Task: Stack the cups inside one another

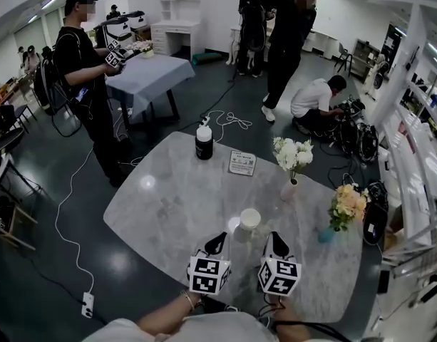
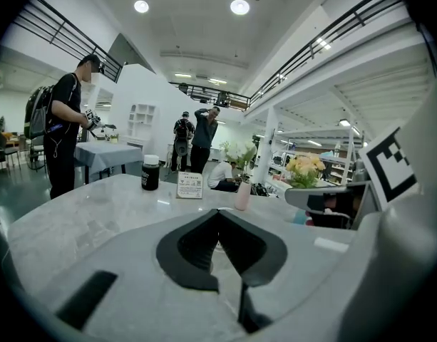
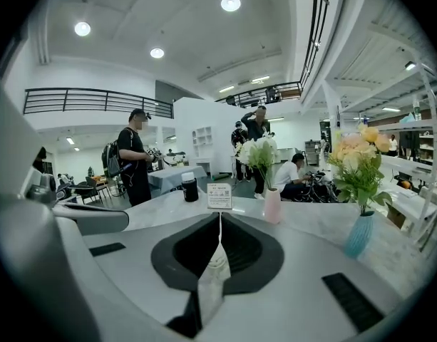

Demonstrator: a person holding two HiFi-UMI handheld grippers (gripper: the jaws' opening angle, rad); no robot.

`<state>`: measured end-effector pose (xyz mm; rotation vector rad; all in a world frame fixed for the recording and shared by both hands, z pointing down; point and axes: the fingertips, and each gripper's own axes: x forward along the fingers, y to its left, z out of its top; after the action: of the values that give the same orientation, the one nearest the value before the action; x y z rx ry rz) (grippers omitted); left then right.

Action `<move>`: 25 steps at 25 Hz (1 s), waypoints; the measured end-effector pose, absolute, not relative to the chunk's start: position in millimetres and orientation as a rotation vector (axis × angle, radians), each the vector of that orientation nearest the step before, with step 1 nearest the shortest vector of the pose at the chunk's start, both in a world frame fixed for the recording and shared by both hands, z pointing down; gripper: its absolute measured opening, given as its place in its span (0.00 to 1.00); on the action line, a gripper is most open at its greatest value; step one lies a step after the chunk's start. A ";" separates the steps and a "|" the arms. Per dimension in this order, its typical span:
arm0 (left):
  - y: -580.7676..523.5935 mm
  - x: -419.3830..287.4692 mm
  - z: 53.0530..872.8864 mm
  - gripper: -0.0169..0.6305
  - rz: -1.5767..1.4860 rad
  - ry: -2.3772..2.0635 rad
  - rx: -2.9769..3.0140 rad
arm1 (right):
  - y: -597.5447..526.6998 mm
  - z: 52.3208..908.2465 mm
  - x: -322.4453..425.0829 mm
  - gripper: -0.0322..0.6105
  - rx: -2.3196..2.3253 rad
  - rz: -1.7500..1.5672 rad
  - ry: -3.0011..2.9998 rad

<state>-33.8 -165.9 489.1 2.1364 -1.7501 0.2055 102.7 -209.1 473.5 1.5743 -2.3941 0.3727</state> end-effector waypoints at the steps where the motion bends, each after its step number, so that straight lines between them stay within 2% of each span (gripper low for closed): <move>1: -164.4 -33.3 487.6 0.03 0.208 -1.739 2.150 | -207.1 473.9 102.2 0.07 1.583 0.382 -2.390; 13: -141.8 -36.7 495.7 0.03 0.245 -1.588 2.264 | -161.5 479.9 98.1 0.07 1.747 0.432 -2.316; 25: -109.9 -22.5 486.7 0.03 0.206 -1.629 2.218 | -133.2 466.7 108.9 0.07 1.686 0.412 -2.367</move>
<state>-22.5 -109.9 486.7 2.2179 -1.6294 0.2060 108.9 -133.2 466.7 1.6862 -2.3674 0.4118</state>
